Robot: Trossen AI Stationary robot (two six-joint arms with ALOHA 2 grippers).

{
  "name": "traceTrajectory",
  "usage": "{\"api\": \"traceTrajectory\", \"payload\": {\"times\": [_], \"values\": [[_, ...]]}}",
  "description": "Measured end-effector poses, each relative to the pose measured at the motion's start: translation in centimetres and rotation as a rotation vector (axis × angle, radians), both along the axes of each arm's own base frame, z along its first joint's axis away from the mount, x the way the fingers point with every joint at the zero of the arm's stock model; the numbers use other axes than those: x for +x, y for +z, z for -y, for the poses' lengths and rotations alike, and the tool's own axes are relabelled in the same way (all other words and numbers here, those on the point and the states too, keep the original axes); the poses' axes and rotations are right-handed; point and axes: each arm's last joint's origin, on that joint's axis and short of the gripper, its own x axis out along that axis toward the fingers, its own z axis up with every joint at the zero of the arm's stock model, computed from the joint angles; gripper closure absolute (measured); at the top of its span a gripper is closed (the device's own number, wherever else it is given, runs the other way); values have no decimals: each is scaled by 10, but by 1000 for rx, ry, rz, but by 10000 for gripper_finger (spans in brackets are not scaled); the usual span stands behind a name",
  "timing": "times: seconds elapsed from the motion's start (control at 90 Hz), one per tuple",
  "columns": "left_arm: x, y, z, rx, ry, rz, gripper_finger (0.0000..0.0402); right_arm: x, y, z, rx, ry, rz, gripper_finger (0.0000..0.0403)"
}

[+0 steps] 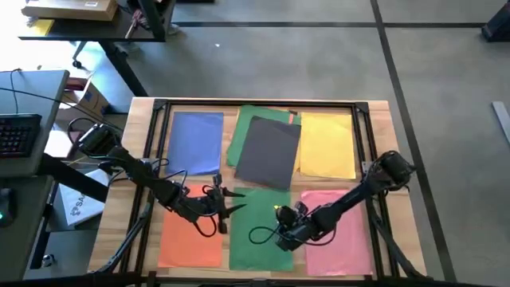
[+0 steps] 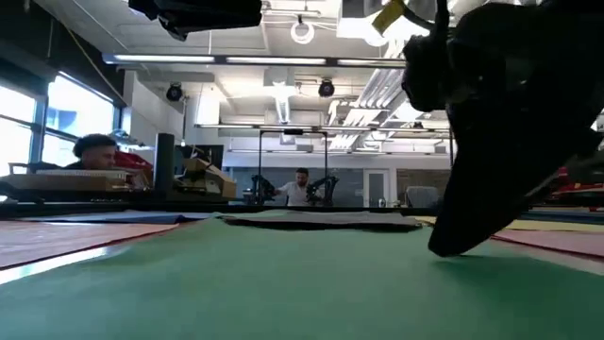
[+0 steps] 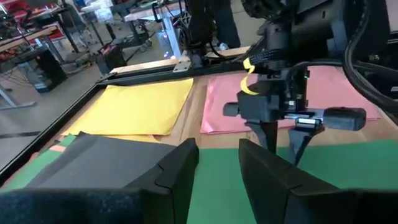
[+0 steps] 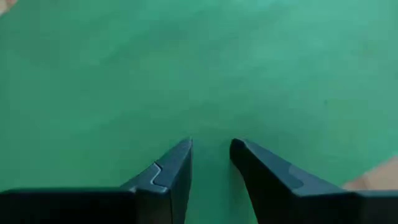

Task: Organize paper
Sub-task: Stack the green paper under the black paper on the bottom green paper

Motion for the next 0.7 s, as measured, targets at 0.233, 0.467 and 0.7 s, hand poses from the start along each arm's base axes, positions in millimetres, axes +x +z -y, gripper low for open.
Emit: {"api": "traceTrajectory", "payload": {"times": [0.233,0.467,0.7], "values": [[0,0,0,-3,1,1,291,-7,2,-11,-20,-17,29,282],[0,0,0,-7,2,2,291,3,31,-8,-21,21,85,282],[0,0,0,-8,2,2,291,12,63,-2,-100,136,148,282]]}}
